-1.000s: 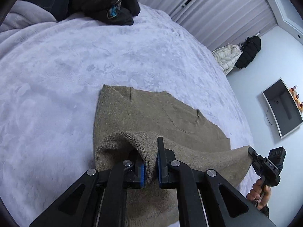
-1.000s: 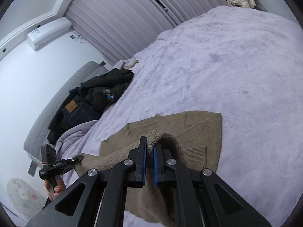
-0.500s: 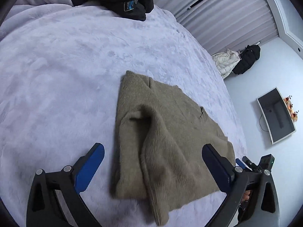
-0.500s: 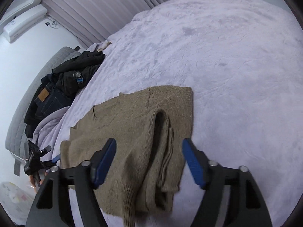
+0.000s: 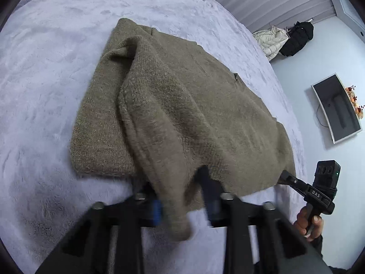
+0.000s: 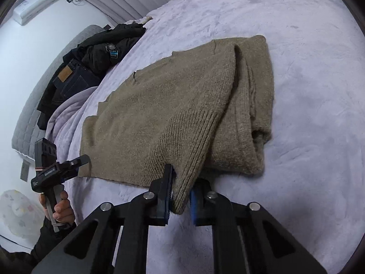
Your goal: Fold small clothes
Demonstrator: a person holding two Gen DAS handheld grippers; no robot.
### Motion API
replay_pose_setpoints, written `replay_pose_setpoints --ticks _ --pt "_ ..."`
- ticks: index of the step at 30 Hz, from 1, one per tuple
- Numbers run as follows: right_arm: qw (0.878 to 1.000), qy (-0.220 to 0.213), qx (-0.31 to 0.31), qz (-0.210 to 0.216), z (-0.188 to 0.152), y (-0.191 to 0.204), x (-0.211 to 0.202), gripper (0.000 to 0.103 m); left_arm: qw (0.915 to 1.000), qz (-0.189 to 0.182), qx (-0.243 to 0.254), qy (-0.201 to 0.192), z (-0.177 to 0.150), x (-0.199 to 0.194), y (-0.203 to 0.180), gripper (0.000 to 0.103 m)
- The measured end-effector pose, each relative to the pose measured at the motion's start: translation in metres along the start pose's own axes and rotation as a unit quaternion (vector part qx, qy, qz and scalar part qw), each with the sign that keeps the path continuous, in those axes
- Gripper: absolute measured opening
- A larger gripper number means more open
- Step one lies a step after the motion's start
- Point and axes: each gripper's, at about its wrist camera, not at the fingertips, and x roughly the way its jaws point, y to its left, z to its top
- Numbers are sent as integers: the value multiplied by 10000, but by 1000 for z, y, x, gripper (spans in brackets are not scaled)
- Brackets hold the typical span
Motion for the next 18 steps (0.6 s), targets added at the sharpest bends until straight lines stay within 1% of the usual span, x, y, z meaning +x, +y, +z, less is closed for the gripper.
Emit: replay_pose_setpoints --ticks 1,3,4,6,8,11,12,13,15,18 --pt "9999 -101 -98 78 1 5 -6 9 9999 47 80 -75 -1 -7 -5 15" --pt "9982 -314 -423 291 2 21 -23 9 9992 223 271 -167 0 -18 -14 15" --pt "9973 -370 -547 315 3 28 -29 9 9990 250 326 -183 0 -23 -18 15" --pt "9956 -476 -713 378 7 39 -41 9 9987 171 434 -214 2 -33 -25 15" --pt "9947 -520 -760 460 13 43 -49 8 9976 266 606 -176 3 -41 -33 15" --pt "9944 -562 -742 494 21 47 -52 9 9975 243 633 -194 4 -45 -34 15" --pt "9943 -564 -745 520 21 48 -52 9 9975 275 615 -211 6 -44 -32 13" --pt "9944 -544 -749 515 23 51 -49 8 9977 289 577 -210 8 -42 -30 7" --pt "9948 -517 -723 496 25 51 -45 9 9979 276 530 -256 15 -40 -29 7" --pt "9943 -611 -654 578 32 52 -45 9 9969 305 608 -400 30 -39 -34 7"
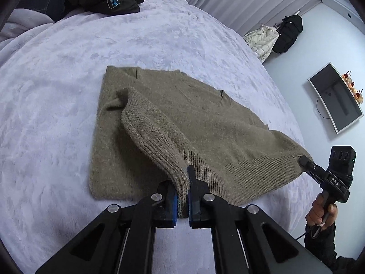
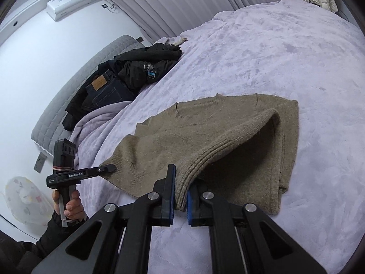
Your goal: Fold small clothes
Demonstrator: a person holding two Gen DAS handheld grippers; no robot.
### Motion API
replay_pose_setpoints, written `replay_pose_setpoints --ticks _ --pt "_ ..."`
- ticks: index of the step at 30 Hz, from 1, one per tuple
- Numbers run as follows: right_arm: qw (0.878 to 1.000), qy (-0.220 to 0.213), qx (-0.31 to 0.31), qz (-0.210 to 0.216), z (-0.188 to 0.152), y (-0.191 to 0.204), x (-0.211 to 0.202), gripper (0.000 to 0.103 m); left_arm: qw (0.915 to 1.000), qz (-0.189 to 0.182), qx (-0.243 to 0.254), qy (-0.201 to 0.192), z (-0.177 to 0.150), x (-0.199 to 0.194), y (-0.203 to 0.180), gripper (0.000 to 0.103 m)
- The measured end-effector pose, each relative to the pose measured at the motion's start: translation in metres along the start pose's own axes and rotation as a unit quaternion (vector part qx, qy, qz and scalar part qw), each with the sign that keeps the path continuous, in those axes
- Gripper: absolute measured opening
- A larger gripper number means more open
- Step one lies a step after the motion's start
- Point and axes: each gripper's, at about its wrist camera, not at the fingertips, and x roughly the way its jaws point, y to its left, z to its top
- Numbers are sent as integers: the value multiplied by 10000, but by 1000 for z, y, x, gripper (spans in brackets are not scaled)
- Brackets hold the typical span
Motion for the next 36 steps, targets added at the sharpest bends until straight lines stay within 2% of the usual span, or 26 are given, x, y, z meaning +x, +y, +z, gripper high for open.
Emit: replay_pose_setpoints --ticks 5,9,12,17,18,19,20,21,22,23,24,25,27,30,32,36 --pt "9994 -353 40 16 35 -3 -3 8 9979 -251 -222 -553 49 -11 1 7" --pt "9962 -682 500 181 80 -21 10 9 9948 -242 -354 -924 97 -5 1 7" --pt "9948 -790 646 43 112 -34 32 8 9948 -47 -523 -868 131 23 8 7" --pt "9928 -564 982 -383 143 -63 87 10 9920 568 -917 -658 160 75 32 8" --pt "9919 -502 1037 -535 147 -68 97 12 9913 692 -972 -562 163 82 37 10" --pt "9902 -440 1092 -748 151 -74 106 13 9906 741 -1041 -491 165 87 41 35" --pt "9885 -366 1131 -936 154 -78 113 15 9890 807 -1149 -474 166 89 46 74" --pt "9871 -331 1151 -1061 156 -82 117 20 9854 894 -1284 -667 163 84 51 87" --pt "9857 -338 1153 -1181 157 -84 118 33 9820 940 -1320 -969 159 75 53 93" --pt "9843 -364 1140 -1297 156 -85 116 43 9817 881 -1245 -1140 155 66 54 93" --pt "9831 -423 1120 -1383 153 -85 111 64 9838 801 -1160 -1108 152 60 56 93" --pt "9826 -508 1080 -1421 148 -86 104 78 9861 736 -1093 -1014 147 54 58 93" --pt "9823 -544 966 -1508 134 -85 88 79 9887 684 -924 -966 126 39 61 93" --pt "9848 -243 424 -1667 101 -74 66 79 9909 1059 -355 -748 86 25 59 93" --pt "9817 -103 -28 -1904 73 -64 52 79 9911 1180 -109 -613 61 21 60 93" --pt "9768 159 -519 -2073 25 -54 36 79 9942 995 31 -402 31 26 50 93"
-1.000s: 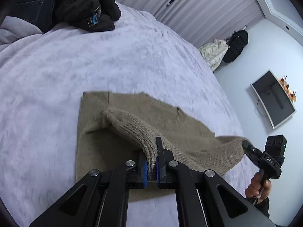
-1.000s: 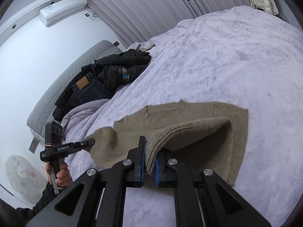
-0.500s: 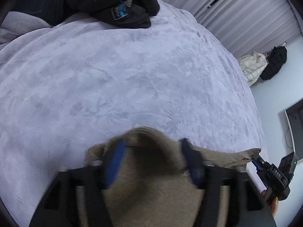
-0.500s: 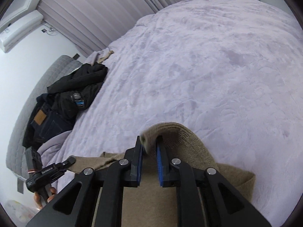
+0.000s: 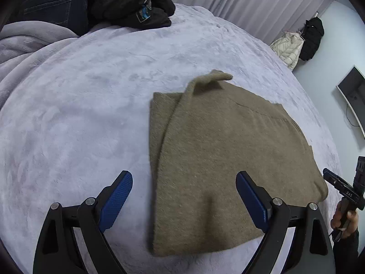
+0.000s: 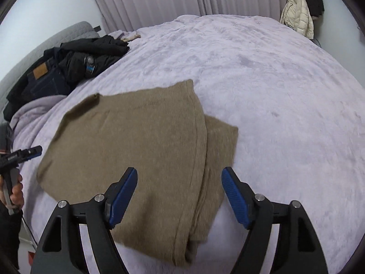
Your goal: Fold small clothes
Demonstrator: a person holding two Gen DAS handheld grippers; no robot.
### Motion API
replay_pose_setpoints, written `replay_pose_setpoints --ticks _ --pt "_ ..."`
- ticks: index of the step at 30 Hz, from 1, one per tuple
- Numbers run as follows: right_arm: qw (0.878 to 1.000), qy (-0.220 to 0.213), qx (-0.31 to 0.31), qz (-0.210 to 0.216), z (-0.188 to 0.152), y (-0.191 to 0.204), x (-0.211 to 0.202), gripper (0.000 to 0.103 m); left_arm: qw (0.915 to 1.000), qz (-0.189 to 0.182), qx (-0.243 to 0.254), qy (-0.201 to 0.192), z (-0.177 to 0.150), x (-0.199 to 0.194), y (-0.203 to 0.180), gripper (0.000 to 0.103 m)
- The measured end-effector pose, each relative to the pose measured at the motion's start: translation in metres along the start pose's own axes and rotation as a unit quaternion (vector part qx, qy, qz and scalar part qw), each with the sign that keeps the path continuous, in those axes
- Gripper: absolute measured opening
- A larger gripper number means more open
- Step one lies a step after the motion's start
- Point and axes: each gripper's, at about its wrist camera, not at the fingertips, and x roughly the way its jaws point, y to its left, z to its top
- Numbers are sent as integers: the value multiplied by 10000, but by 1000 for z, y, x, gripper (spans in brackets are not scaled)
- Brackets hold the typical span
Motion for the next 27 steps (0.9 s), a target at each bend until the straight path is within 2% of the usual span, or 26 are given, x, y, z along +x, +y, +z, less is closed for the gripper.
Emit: replay_pose_setpoints --ticks 1,2,3,4,5,8,12,13,14,15,17,20,22,24,25,27 --pt "10000 33 -43 63 -8 0 -2 79 10000 -45 47 5 -3 0 -4 90" --pt "9999 40 -41 139 -14 0 -3 78 9999 -87 44 44 -5 3 -6 77" --pt "9998 31 11 219 -19 -1 -5 76 9998 -129 33 128 -5 6 -9 70" --pt "9993 33 92 348 -22 -4 -6 71 9996 -129 -6 233 -5 11 -9 62" --pt "9986 34 178 497 -24 -6 -6 64 9996 -81 -52 275 -6 14 -9 58" --pt "9972 29 412 622 -28 -12 -7 57 9995 -30 -153 289 -7 15 -4 58" --pt "9960 104 624 638 -34 -17 -5 55 9990 -29 -352 256 -6 15 6 58" --pt "9947 154 711 729 -35 -17 -2 45 9988 -72 -392 289 -6 16 7 58" --pt "9936 198 772 802 -37 -17 0 24 9986 -95 -401 334 -7 18 7 34" --pt "9929 230 800 847 -37 -16 2 14 9985 -28 -385 398 -7 19 6 16" --pt "9928 118 799 880 -36 -12 -4 13 9981 -58 -475 395 -8 17 7 13" --pt "9954 -93 525 801 -38 0 -25 12 9990 -134 -408 151 -12 -4 5 8" --pt "9946 -155 591 836 -47 0 -35 12 9985 -248 -469 148 -20 -9 9 8" --pt "9942 -55 737 785 -60 -8 -31 12 9970 -299 -627 337 -28 5 20 8" --pt "9942 102 815 695 -67 -14 -22 12 9954 -420 -733 454 -31 15 26 9" --pt "9934 294 902 651 -76 -18 -4 12 9917 -702 -981 439 -33 18 36 10"
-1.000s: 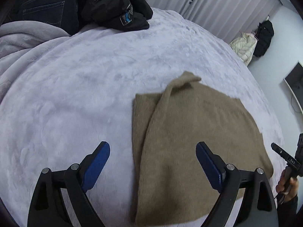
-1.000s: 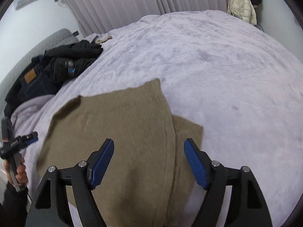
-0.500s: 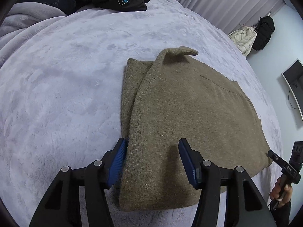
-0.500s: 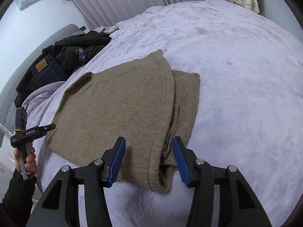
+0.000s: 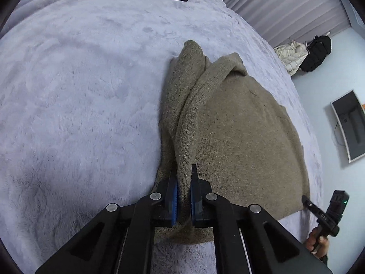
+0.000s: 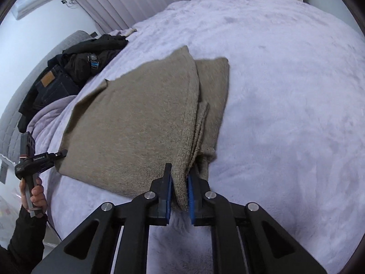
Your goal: Fold small clothes
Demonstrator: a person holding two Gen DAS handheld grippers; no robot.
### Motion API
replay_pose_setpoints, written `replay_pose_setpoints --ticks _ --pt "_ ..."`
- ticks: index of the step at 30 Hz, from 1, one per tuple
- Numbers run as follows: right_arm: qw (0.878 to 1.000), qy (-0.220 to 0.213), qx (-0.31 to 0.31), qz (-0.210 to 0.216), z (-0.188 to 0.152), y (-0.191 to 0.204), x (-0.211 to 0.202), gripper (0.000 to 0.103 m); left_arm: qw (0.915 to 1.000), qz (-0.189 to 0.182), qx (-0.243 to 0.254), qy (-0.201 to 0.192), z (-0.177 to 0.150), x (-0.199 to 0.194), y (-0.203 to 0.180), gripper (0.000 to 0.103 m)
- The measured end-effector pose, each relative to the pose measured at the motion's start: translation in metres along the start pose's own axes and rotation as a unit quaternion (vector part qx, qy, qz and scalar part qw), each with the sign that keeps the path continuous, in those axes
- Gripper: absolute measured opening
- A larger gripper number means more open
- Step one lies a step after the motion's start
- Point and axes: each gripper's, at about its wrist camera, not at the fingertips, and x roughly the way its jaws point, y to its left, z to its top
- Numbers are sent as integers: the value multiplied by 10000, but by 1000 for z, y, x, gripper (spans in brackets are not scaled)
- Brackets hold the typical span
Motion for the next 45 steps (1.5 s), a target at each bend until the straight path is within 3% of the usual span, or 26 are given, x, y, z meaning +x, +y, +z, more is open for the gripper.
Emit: replay_pose_setpoints --ticks 1,3,5,6,8,10,14,15,17,18,20,21,24,26,29,31,34,35,36,38,39,40,43,45 --pt "10000 -28 -8 -7 -2 -1 1 13 10000 -50 -18 -34 0 -5 0 10" --pt "9998 -88 162 72 0 -2 -5 19 9997 166 113 -141 0 -22 -7 24" --pt "9997 -170 198 -25 4 0 -18 22 9959 644 411 -484 1 -42 -21 73" --pt "9992 -323 63 -224 6 5 -27 24 9923 789 582 -761 2 -53 -31 81" --pt "9957 -581 -285 -666 14 19 -40 46 9880 696 973 -981 5 -64 -55 82" --pt "9931 -715 -555 -751 22 35 -43 57 9859 441 1294 -962 13 -61 -84 82" --pt "9940 -522 -880 -395 42 69 -16 57 9798 -93 1970 -340 37 0 -149 82" --pt "9941 -443 -937 -333 45 76 -5 57 9770 -38 2125 -145 44 23 -162 82" --pt "9944 -189 -978 -340 46 85 21 57 9701 496 2377 -65 60 58 -170 82" --pt "9949 -55 -950 -321 45 86 31 57 9680 818 2371 -74 73 71 -165 82" --pt "9955 66 -889 -309 41 86 39 57 9741 1189 1918 -109 106 82 -136 82" --pt "9953 47 -912 -323 37 85 37 57 9805 1209 1535 -191 121 77 -116 82" --pt "9943 13 -978 -430 34 80 25 57 9949 700 552 -479 142 42 -62 82" --pt "9934 -48 -984 -588 37 77 18 57 9949 533 415 -747 139 15 -45 82" --pt "9936 -178 -978 -540 51 81 13 58 9954 369 523 -717 118 0 -45 82" --pt "9932 -209 -1048 -464 64 92 23 63 9946 128 911 -480 94 4 -68 82" --pt "9905 -214 -1250 -537 86 116 53 69 9856 40 1672 -242 62 28 -119 85" --pt "9900 -158 -1291 -553 95 122 66 70 9812 184 1907 -211 55 39 -132 87" --pt "9888 -102 -1351 -625 100 125 79 70 9747 592 2146 -204 49 54 -139 87" --pt "9840 159 -1455 -1020 111 124 106 70 9648 1465 2183 -70 52 79 -131 87" --pt "9807 234 -1442 -1300 115 115 115 70 9639 1604 2124 -35 53 85 -121 87" --pt "9785 244 -1360 -1529 117 103 119 69 9684 1445 2033 -57 54 81 -113 87" --pt "9923 114 -674 -1028 119 59 104 69 9767 1305 1701 -126 56 58 -100 87" --pt "9916 80 -569 -1161 117 46 94 69 9780 1353 1554 -309 51 32 -94 87"
